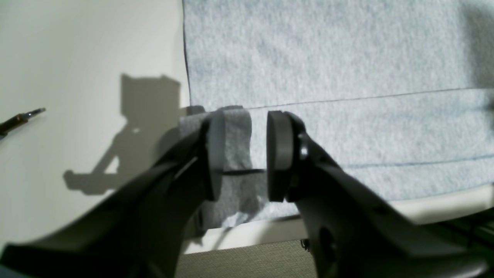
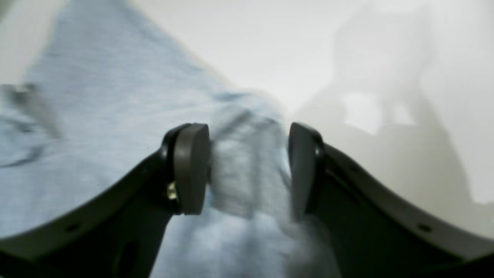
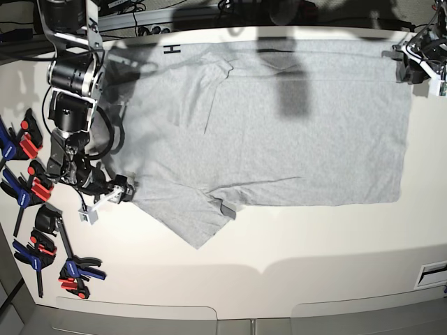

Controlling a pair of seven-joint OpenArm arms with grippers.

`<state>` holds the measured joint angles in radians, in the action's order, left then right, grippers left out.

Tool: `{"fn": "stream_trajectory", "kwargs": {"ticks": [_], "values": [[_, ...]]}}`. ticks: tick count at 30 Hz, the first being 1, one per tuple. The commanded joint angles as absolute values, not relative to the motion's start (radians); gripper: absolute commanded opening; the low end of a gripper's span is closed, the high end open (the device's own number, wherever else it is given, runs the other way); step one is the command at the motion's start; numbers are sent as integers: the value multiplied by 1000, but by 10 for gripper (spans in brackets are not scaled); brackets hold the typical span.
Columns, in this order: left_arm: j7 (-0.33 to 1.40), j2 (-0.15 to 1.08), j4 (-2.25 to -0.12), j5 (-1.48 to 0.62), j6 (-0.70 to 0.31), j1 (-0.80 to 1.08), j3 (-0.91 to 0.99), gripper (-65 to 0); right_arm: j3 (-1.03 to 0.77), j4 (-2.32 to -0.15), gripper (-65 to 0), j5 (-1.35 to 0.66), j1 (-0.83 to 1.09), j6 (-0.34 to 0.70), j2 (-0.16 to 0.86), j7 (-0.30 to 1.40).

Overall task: Fold the T-shirt properly
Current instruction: 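Release and move the right gripper to the side edge below the sleeve, then move the left gripper to the opposite hem edge and grasp it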

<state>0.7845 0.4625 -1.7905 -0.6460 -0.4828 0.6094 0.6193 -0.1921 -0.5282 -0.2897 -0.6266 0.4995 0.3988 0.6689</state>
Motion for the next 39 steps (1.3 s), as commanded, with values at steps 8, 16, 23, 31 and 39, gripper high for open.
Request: {"fn": "stream_trajectory", "kwargs": {"ticks": [8,16,23,31,39], "values": [[760,479,-1805,-655,-485,612,630,-477,-195,-545,-368,-265,-650,492,404,691],[743,480,-1805,-655,-427,597,630,-477,-195,-545,-650,-268,-612,497,390,654],[743,492,-1769,-655,-413,476,630,-477,-195,-545,-650,-268,-612,498,390,649],[740,595,-1442,-725,-392,163,630,-478,-195,-545,-650,-268,-612,498,390,651],[735,707,-914,-859,-421,-186,627,-477,-195,-545,-650,-268,-612,498,390,651]]}}
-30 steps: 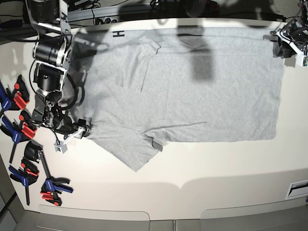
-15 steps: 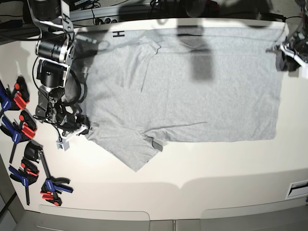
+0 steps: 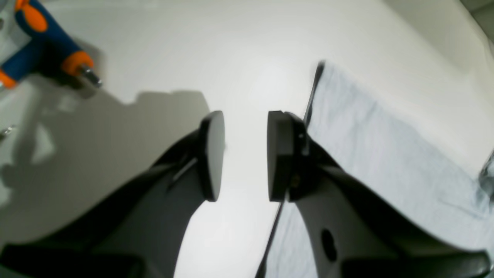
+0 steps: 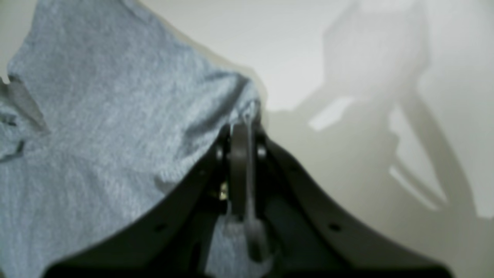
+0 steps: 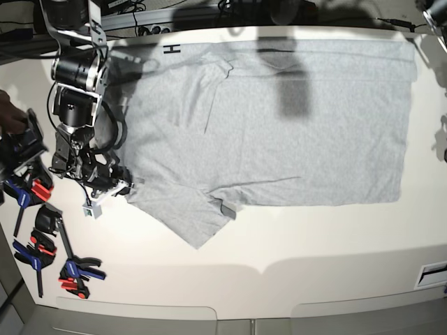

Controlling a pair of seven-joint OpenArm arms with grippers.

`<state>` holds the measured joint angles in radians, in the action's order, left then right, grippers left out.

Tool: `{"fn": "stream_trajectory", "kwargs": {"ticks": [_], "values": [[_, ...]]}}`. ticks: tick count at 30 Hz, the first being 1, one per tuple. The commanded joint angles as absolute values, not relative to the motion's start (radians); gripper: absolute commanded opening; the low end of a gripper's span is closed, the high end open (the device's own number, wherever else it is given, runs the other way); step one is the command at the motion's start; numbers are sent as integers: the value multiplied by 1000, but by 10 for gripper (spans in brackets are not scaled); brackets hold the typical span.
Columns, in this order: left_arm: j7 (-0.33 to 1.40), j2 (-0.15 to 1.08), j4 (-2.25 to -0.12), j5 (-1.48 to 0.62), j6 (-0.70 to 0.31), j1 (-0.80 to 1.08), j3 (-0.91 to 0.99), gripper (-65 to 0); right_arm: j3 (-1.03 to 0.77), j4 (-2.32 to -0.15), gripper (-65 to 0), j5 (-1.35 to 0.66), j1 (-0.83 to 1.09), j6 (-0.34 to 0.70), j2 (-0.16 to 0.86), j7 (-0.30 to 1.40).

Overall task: Fold the T-shirt properly
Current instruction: 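Move the left gripper to the opposite hem edge and grasp it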

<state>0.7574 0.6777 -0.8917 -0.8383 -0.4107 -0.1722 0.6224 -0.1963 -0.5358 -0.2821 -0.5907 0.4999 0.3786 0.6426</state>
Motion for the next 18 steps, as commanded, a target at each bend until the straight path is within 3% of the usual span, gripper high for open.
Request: {"fn": "stream_trajectory", "kwargs": {"ticks": [1,9,18], "values": [[731,718,-850,-871,-427,-221,627,-477,-195,-545,-650,-268,-612,498,390,651],[731,725,-493,-911,-449,-406,604,-408,-195,-545,-650,-268,-612,498,390,651],[712,661,-436,-854,-448,-500,423,-408,-195,-545,-650,-266,-612,498,390,654]]}}
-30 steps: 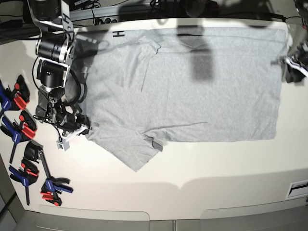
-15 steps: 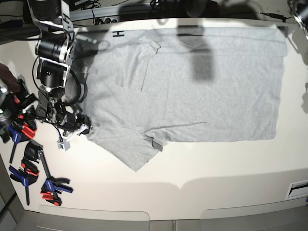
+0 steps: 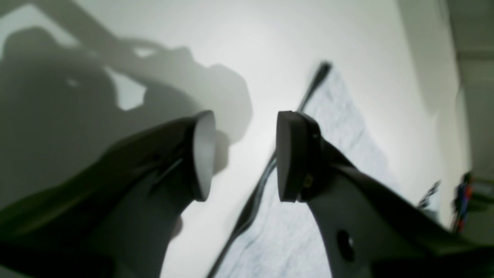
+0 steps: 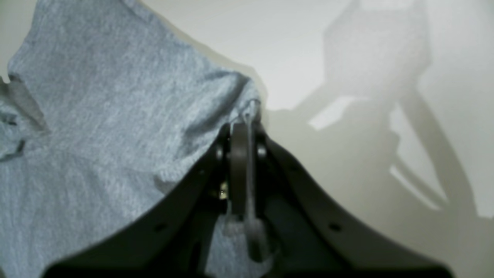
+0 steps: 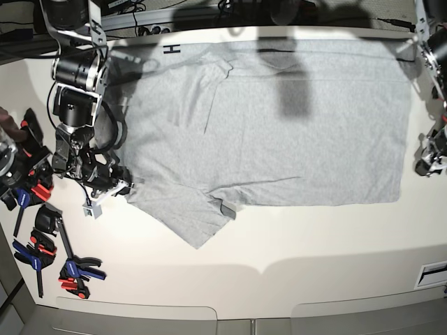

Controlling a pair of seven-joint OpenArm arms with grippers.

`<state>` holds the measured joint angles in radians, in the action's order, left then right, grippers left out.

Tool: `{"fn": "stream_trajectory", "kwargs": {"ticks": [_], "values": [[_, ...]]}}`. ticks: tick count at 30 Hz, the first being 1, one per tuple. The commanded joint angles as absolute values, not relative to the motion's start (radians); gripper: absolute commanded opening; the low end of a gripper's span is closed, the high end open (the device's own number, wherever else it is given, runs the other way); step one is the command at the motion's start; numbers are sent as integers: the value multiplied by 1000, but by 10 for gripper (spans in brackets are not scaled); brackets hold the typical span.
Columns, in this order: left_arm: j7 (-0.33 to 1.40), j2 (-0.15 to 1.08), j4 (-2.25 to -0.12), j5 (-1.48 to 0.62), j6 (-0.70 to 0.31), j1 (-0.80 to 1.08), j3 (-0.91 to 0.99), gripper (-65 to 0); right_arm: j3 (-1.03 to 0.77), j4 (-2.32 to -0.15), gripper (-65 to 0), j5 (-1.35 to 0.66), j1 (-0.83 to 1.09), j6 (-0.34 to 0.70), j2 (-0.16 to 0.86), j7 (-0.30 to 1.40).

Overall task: Fold the T-shirt properly
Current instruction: 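Move the left gripper to the opposite hem edge and grasp it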

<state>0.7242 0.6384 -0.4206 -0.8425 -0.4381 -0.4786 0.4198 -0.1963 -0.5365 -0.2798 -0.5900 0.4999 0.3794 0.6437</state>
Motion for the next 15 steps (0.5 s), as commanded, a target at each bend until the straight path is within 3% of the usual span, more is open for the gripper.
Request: {"fn": "stream_trajectory", "kwargs": {"ticks": [1,15], "values": [[712,652,-436,-836,-448,-506,405,-408,-195,-545,-650,-265,-612,498,391,654],[604,547,-436,-695,-448,-519,343,-409,-195,-545,-650,-265,-612,498,390,653]]}}
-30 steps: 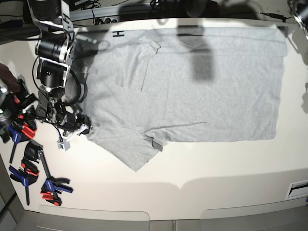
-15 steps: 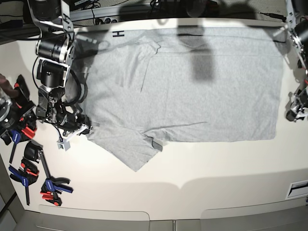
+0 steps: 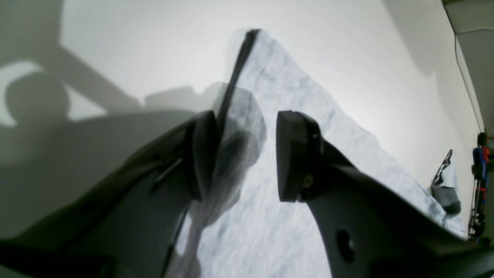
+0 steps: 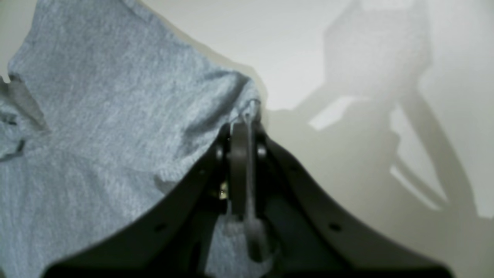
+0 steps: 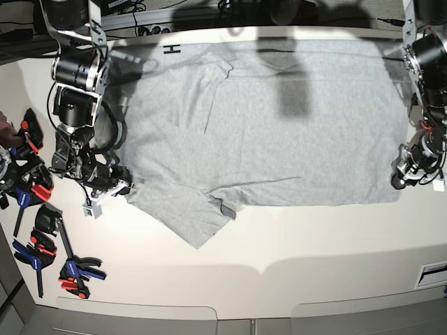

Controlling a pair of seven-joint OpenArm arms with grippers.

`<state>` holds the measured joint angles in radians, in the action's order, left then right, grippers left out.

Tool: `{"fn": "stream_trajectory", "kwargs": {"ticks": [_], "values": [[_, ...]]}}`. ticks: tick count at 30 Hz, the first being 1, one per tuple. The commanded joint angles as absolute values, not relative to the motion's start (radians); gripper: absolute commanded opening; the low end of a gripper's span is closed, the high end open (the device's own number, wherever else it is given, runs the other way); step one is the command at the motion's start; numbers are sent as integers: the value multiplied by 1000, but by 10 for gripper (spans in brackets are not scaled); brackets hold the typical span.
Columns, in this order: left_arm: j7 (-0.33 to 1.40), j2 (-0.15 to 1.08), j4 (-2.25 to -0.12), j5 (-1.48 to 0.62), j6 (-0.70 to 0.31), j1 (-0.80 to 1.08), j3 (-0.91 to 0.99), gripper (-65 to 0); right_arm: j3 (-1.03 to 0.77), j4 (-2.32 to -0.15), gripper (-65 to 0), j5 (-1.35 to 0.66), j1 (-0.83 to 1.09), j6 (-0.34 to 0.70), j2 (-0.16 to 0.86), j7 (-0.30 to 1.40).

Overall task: Fold the T-shirt properly
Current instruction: 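Move the left gripper to the opposite hem edge and grasp it, then fold the grasped side edge over the shirt with both grippers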

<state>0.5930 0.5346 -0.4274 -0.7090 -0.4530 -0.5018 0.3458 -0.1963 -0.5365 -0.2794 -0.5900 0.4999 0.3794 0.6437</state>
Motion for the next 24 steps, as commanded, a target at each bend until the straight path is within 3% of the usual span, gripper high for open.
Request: {"fn": "stream_trajectory", "kwargs": {"ticks": [1,15,18,22,24], "values": [[597,544,-436,-695,-448,-519,343,-409,-195,-545,-650,-265,-612,498,390,652],[587,504,-436,-696,-453,-522,343,-413,-195,-545,-650,-265,-612,498,390,651],[575,508,-436,-696,-453,-521,343,-459,-195,-545,-650,-265,-612,498,391,651],[574,517,-436,-700,-464,-522,343,-650,-195,-545,-650,-265,-612,498,391,651],[566,519,-436,-700,-464,-521,343,-650,-195,-545,-650,-272,-612,498,391,651]]}}
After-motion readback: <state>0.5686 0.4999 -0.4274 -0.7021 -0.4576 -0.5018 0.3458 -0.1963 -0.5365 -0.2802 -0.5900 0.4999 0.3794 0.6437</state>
